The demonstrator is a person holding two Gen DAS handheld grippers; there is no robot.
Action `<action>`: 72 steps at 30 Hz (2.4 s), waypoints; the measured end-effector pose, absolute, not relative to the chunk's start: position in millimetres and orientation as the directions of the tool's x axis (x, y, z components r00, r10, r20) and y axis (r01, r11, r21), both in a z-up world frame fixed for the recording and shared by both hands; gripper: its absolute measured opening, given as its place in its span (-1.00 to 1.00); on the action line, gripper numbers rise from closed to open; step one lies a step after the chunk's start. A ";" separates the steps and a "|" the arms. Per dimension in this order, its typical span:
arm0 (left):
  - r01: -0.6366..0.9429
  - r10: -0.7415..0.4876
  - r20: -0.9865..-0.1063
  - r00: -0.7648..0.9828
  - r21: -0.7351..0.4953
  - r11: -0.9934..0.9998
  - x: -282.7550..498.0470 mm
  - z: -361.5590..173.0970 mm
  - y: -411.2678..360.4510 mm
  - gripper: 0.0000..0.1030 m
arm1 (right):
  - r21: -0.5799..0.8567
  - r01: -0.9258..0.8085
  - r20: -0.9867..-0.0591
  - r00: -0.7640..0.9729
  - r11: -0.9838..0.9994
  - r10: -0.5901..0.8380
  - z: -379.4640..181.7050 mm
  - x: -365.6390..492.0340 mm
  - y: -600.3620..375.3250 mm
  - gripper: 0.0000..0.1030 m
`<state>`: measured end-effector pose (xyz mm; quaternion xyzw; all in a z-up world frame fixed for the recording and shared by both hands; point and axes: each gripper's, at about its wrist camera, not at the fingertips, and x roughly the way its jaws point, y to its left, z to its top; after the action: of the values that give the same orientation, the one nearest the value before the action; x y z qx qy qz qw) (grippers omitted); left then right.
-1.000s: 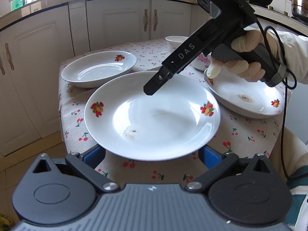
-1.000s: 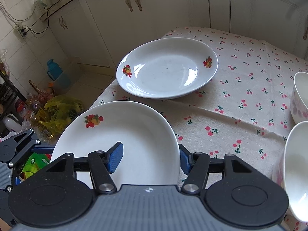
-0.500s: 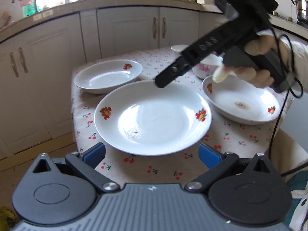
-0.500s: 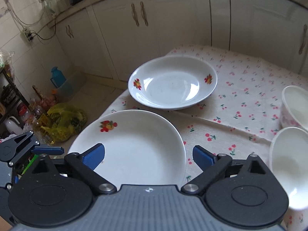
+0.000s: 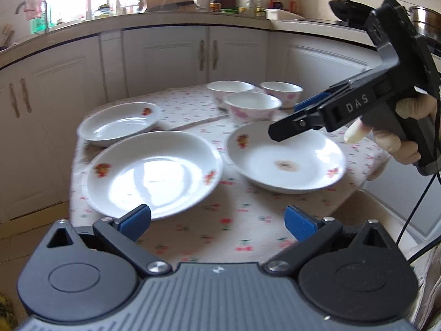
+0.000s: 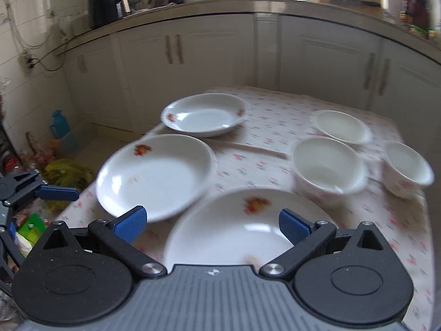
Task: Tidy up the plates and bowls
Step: 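Lift the stained plate with both tools and carry it toward the flowered plate, then lower the held stained plate with both tools over the flowered white plate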
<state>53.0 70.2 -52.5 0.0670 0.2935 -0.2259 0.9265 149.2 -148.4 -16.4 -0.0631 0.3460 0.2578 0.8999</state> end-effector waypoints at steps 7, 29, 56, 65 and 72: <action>0.510 -0.430 -0.587 0.686 -0.033 0.860 54.7 -66.1 29.5 0.99 | 0.059 -0.409 -0.659 0.670 0.910 0.343 -23.0 123.0 -198.2 1.00; 0.550 -0.430 -0.647 0.630 -0.019 0.835 92.7 -100.7 -21.1 0.99 | 0.096 -0.370 -0.696 0.639 0.924 0.328 -46.6 143.8 -232.0 1.00; 0.583 -0.468 -0.624 0.626 -0.025 0.812 100.9 -101.9 -16.9 0.99 | 0.228 -0.383 -0.681 0.595 0.895 0.428 -73.1 202.6 -227.4 0.90; 0.594 -0.481 -0.618 0.621 -0.029 0.804 101.5 -100.1 -17.5 0.99 | 0.283 -0.407 -0.675 0.559 0.869 0.482 -76.4 215.8 -229.8 0.54; 0.604 -0.487 -0.612 0.623 -0.020 0.797 100.4 -99.8 -19.2 0.99 | 0.318 -0.430 -0.672 0.526 0.845 0.521 -77.6 225.0 -237.0 0.38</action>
<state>100.4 -19.2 -99.8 0.0942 0.3096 -0.3046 0.8958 225.0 -237.0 -77.6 0.0561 0.4032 0.2727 0.8718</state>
